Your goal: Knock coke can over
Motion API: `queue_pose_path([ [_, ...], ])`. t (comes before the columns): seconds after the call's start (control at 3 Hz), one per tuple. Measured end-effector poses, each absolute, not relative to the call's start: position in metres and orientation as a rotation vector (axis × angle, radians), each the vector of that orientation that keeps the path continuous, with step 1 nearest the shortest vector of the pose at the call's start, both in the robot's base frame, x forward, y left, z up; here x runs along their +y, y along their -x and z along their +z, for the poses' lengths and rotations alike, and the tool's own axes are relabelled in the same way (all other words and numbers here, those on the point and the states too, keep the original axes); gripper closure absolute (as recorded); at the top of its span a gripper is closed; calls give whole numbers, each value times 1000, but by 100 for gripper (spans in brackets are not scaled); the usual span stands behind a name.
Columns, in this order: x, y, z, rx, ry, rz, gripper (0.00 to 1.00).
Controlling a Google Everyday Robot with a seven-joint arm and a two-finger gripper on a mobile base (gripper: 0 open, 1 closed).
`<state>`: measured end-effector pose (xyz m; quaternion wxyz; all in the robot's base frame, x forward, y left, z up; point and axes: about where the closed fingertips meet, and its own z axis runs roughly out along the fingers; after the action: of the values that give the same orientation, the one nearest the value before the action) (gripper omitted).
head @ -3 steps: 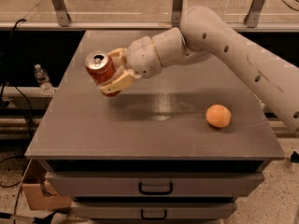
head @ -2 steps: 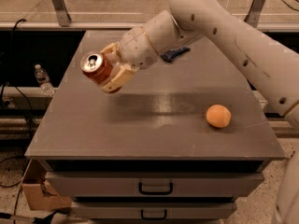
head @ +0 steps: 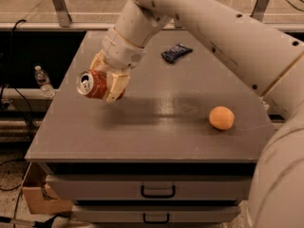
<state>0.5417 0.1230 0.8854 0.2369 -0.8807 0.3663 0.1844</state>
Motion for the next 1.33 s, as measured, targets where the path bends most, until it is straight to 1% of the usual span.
queue_pose_path([
  [0.67, 130, -530, 858, 982, 2677, 320, 100],
  [1.33, 136, -530, 845, 983, 2796, 171, 100],
])
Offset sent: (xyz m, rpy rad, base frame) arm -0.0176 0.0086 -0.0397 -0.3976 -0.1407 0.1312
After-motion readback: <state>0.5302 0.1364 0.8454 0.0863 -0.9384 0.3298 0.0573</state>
